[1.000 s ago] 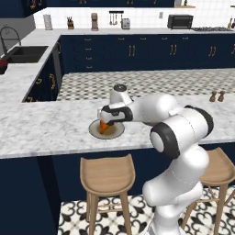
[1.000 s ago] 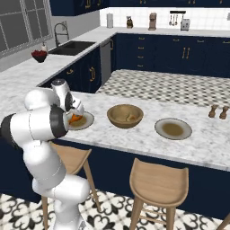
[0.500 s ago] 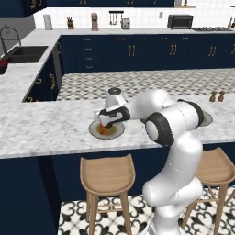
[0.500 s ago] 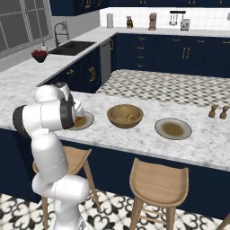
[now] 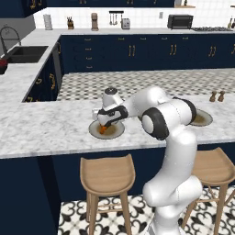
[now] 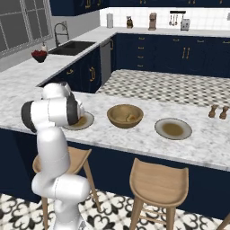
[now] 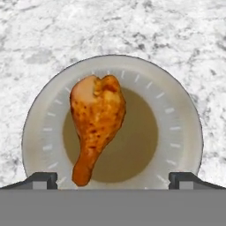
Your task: Pick the chicken drumstick and onion from their plates and place them in the bowl. Then put the bowl in the fridge.
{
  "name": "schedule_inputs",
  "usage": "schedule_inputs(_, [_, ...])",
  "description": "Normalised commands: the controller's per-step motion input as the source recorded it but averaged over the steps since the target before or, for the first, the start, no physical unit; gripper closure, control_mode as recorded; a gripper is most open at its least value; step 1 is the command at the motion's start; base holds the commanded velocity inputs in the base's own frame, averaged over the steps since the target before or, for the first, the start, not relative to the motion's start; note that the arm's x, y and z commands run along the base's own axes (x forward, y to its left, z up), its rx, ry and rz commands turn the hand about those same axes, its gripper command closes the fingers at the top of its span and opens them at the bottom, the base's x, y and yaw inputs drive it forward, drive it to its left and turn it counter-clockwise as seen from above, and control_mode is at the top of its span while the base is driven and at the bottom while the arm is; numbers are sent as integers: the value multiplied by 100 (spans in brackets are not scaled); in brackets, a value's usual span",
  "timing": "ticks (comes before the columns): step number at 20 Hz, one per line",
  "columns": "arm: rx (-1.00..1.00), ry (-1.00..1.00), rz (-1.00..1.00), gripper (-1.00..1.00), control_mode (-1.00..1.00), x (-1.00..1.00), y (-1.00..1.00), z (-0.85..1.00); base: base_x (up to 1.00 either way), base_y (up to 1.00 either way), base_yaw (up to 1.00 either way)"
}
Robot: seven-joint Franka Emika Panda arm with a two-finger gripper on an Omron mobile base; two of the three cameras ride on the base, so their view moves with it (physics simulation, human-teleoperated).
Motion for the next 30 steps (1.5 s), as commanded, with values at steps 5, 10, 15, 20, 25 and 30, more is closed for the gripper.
schedule_inputs(5, [0,2,0,-100,-100,34,2,-26,0,0,0])
schedule_inputs(10, [0,1,0,-100,-100,26,6,-23,0,0,0])
schedule_inputs(15, [0,0,0,-100,-100,11,6,-29,0,0,0])
schedule_inputs(20, [0,0,0,-100,-100,15,3,-33,0,0,0])
schedule_inputs(25, [0,0,0,100,-100,10,2,-21,0,0,0])
schedule_inputs(30, [0,-1,-3,100,-100,-41,-1,-3,0,0,0])
